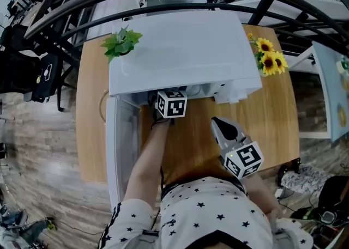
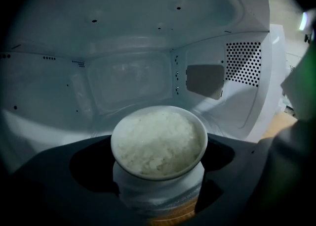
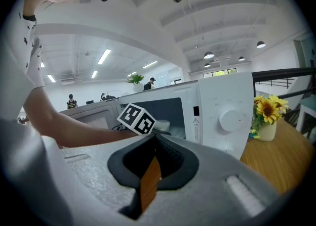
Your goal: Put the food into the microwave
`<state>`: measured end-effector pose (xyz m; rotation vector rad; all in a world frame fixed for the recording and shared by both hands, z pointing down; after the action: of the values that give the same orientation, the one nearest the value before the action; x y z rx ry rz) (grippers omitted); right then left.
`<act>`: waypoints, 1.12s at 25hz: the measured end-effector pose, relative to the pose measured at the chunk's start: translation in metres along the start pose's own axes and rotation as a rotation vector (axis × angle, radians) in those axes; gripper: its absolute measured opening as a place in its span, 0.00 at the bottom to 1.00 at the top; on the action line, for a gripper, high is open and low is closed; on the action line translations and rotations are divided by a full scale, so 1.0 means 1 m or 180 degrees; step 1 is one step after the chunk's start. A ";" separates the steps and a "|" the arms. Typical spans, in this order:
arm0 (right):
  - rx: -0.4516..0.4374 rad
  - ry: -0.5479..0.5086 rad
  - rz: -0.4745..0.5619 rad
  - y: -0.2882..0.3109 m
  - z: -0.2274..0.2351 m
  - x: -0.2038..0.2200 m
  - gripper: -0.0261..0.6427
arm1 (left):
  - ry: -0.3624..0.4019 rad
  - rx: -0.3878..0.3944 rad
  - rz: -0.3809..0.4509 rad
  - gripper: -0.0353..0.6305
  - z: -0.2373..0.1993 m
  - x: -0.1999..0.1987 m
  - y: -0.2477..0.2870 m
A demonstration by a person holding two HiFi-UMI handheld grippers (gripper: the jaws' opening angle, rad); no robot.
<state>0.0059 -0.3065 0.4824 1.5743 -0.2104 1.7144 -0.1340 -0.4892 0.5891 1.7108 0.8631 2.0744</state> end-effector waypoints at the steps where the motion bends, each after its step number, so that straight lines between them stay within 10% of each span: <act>1: 0.0003 -0.0002 0.0008 -0.001 -0.001 -0.001 0.05 | -0.0011 -0.0003 -0.0004 0.78 0.000 0.001 0.000; 28: 0.0052 -0.0107 0.0194 -0.045 -0.025 0.000 0.05 | -0.0366 0.0208 0.0283 0.78 0.012 0.003 -0.081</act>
<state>0.0149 -0.2614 0.4605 1.6245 -0.2643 1.7410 -0.1333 -0.4222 0.5423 1.9149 0.8427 2.0003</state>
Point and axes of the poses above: the fingertips, and each gripper's own axes: y forward along the fingers, z to its right, x out of its underside, the point moved 1 cm from there along -y, backward along the fingers, and after that the axes turned 2 degrees about -z, right-handed, at the moved point
